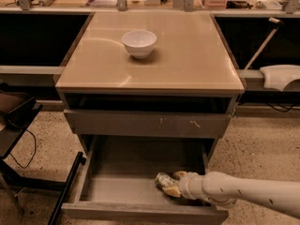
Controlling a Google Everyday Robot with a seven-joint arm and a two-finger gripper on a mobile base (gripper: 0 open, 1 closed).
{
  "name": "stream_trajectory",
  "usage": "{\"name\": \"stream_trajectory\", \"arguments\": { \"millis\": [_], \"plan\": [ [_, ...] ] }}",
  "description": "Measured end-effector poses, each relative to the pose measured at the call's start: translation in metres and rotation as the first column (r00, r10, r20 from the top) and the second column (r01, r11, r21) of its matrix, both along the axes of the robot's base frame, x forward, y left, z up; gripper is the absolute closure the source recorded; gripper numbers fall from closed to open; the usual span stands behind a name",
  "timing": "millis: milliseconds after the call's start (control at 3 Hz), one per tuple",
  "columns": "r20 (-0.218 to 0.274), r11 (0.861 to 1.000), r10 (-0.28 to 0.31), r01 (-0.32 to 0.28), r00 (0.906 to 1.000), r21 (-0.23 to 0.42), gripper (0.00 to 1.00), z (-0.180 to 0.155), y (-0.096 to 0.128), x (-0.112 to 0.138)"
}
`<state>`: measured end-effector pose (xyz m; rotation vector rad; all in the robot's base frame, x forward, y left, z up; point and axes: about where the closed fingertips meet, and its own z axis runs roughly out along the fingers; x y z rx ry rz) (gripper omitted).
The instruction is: Pick 7up can from middle drawer and place on counter
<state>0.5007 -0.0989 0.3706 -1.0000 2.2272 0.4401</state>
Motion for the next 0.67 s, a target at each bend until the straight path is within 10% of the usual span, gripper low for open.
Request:
{"name": "stream_trajectory", "arguments": {
  "millis": [667],
  "plan": [
    [0.002, 1.000, 0.017, -0.017, 0.9999, 0.004, 0.96, 0.013, -0.001, 0.000]
  ]
}}
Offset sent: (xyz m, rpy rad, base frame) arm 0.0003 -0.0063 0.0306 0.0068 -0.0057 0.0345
